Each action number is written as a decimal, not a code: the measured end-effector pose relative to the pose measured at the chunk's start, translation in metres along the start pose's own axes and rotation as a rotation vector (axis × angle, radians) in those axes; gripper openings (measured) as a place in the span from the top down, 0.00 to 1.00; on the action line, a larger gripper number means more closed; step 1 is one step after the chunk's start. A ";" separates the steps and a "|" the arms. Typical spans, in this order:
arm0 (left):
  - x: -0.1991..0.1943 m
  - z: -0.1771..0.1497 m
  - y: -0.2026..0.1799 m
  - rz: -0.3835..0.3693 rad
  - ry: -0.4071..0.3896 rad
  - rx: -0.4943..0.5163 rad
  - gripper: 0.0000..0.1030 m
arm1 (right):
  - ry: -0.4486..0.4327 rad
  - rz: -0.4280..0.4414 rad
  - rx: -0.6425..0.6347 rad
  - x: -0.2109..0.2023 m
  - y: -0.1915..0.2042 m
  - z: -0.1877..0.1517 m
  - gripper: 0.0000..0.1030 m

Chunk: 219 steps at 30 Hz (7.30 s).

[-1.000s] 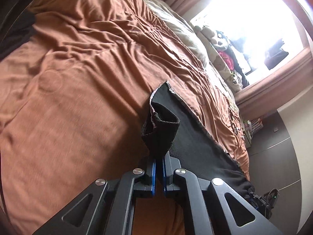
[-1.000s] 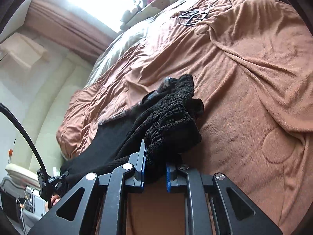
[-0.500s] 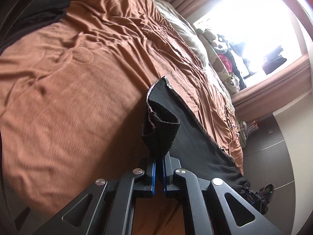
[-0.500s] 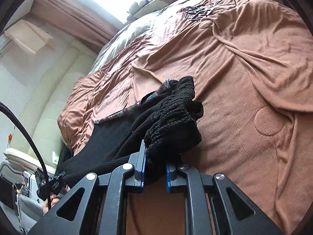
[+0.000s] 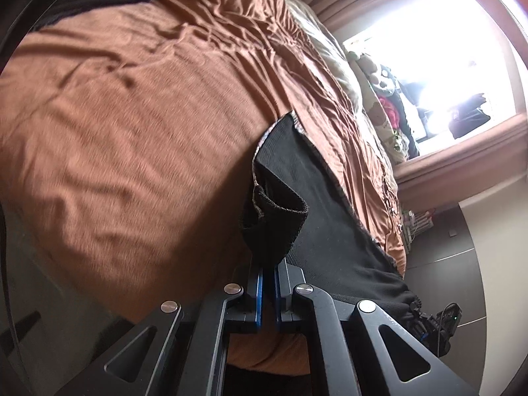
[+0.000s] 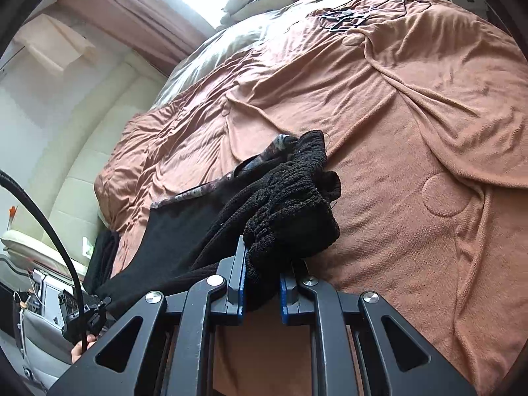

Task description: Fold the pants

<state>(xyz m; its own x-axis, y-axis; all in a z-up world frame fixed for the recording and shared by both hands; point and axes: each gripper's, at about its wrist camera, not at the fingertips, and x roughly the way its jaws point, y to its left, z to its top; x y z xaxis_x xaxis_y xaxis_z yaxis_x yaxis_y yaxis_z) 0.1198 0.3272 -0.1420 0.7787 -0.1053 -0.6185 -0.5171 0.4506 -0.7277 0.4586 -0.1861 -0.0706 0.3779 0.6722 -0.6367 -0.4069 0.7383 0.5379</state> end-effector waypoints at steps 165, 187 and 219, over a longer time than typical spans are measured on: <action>0.006 -0.047 0.064 -0.090 -0.047 -0.278 0.89 | 0.252 -0.338 -0.285 0.282 0.187 -0.018 0.96; 0.013 -0.046 0.057 -0.045 -0.066 -0.274 0.89 | 0.225 -0.412 -0.340 0.343 0.193 0.034 0.96; 0.002 -0.024 0.031 -0.158 -0.063 -0.169 0.92 | 0.128 -0.129 -0.262 0.153 0.191 -0.094 0.56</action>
<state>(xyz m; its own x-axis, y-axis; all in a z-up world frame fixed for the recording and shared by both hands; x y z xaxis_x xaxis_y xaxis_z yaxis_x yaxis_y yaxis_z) 0.0971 0.3194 -0.1727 0.8726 -0.1050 -0.4771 -0.4350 0.2775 -0.8566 0.3605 0.0522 -0.1174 0.3391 0.5490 -0.7640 -0.5688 0.7665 0.2983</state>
